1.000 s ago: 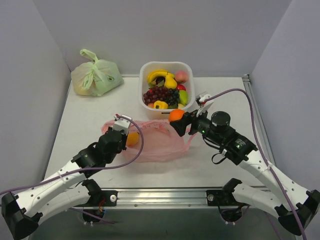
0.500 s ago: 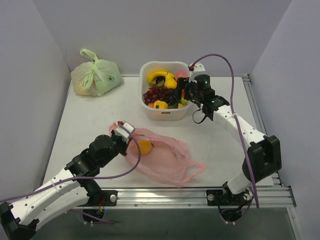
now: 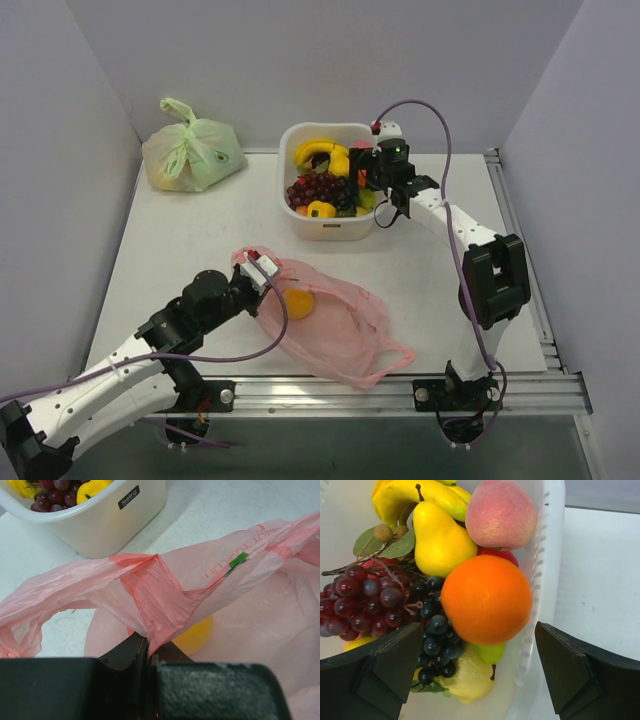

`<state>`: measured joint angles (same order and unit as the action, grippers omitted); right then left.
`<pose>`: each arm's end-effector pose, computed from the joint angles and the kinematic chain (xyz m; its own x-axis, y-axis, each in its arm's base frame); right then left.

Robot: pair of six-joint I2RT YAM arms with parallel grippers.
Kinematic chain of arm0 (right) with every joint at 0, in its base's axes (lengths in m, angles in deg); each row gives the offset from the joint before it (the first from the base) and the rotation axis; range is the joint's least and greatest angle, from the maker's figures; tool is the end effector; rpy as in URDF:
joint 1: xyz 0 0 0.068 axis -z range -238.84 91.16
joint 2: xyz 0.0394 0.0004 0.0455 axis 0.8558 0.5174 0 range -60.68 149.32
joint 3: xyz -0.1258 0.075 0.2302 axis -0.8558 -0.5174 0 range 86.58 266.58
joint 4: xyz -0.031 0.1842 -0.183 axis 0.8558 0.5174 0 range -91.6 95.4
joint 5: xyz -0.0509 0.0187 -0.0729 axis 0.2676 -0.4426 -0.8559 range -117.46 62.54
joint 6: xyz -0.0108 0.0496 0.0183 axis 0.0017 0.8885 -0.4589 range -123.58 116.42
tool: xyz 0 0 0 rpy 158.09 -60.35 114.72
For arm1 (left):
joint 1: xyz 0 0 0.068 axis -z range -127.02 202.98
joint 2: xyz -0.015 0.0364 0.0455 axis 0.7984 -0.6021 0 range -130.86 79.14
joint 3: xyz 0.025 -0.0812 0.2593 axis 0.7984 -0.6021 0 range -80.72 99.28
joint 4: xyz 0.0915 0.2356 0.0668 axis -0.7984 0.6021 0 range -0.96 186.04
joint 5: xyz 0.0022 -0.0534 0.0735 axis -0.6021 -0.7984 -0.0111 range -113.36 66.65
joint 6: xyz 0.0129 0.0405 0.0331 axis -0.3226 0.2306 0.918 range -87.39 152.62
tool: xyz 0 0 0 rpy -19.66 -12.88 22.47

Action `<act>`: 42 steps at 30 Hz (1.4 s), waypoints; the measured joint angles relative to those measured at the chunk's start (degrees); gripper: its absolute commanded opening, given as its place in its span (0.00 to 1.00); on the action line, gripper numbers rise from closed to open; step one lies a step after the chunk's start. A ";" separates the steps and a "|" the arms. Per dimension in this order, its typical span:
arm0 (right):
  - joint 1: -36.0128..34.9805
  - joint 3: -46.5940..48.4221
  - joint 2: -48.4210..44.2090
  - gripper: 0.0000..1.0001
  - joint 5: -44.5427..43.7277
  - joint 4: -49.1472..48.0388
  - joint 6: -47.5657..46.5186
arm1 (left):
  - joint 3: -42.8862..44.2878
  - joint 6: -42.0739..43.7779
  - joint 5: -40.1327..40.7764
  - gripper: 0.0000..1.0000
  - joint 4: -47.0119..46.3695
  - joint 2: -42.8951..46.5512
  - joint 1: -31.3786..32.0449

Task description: Untie the knot of the plastic bag and take out the fruit

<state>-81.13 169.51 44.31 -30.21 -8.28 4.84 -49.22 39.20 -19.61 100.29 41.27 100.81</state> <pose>0.4112 0.1666 0.3030 -0.2918 0.0385 -0.9557 -0.2965 0.9463 0.1286 0.1131 -0.1215 0.2750 -0.1218 0.3049 -0.9446 0.7164 0.6856 0.1289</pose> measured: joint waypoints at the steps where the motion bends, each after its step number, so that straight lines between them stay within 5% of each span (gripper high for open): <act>1: -0.11 -0.17 -0.63 1.00 0.42 0.48 -0.02 | 0.00 0.11 -0.04 0.00 -0.13 -0.24 0.00; 9: -5.66 -9.18 -19.63 0.96 4.87 5.68 -1.40 | -0.09 -2.67 -0.61 0.00 -0.52 -3.30 0.35; 19: -23.41 -21.29 -40.92 0.88 9.40 12.70 -0.96 | -0.09 -13.00 3.32 0.00 0.37 -7.23 1.20; 34: -45.83 -33.90 -44.50 0.88 8.81 17.55 6.58 | 0.52 -32.48 12.57 0.00 4.02 -12.22 1.20; 42: -51.91 -34.34 -45.48 0.86 -5.29 15.74 7.87 | 2.16 -39.54 14.08 0.00 6.01 -14.56 1.25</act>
<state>-133.04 135.18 -1.17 -35.50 7.46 12.71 -47.05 -0.33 -5.53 106.30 26.71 102.06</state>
